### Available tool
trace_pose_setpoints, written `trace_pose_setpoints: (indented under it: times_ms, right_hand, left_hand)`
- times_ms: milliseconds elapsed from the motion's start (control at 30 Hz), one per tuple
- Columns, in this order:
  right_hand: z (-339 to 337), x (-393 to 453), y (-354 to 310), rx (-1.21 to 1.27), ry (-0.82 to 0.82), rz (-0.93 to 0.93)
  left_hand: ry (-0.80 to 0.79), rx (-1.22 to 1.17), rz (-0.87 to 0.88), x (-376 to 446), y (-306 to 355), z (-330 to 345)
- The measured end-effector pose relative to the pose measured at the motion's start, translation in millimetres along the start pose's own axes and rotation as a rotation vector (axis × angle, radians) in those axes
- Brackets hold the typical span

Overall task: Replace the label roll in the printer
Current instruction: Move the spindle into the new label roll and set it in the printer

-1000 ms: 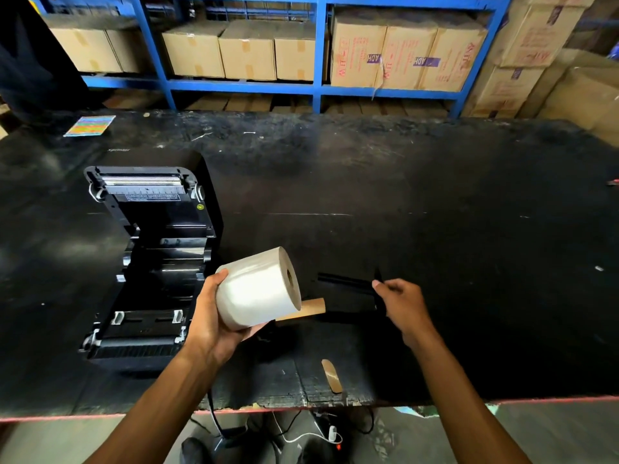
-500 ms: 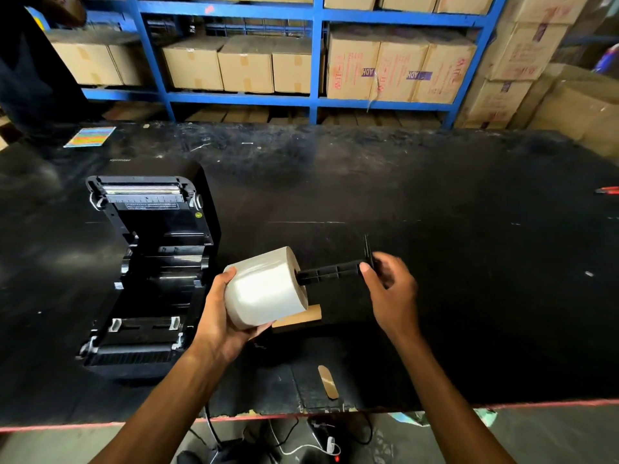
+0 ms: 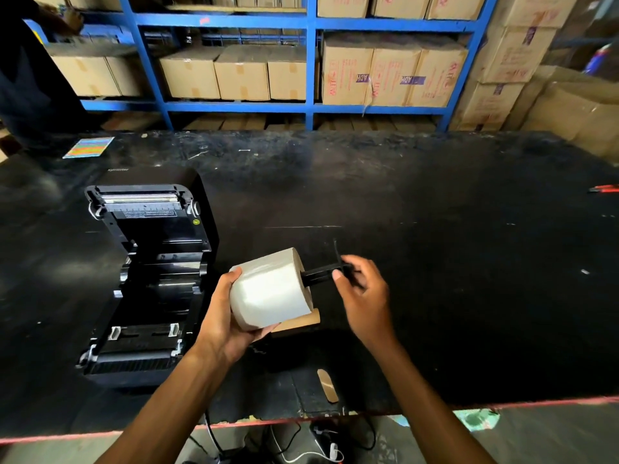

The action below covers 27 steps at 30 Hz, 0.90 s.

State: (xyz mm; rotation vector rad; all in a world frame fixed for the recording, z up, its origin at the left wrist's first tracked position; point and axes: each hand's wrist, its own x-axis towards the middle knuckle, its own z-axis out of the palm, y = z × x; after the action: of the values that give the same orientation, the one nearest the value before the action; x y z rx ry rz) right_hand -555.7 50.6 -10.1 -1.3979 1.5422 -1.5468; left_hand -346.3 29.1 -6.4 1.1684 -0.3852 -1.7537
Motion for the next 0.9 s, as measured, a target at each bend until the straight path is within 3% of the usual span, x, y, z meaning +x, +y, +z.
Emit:
trace_pose_setpoints:
  times_ms: [133, 433, 667, 900]
  right_hand:
    - [18, -10, -4, 0.030, -0.153, 0.136]
    - [38, -20, -15, 0.156, -0.242, 0.454]
    - [43, -13, -24, 0.199, -0.206, 0.599]
    - [35, -6, -16, 0.358, -0.197, 0.737]
  left_hand:
    - [-0.007, 0.085, 0.053, -5, -1, 10]
    - [0.038, 0.154, 0.138, -14, -1, 20]
    - [0.055, 0.193, 0.250, -19, -1, 31]
    - [0.021, 0.236, 0.235, -17, -5, 45]
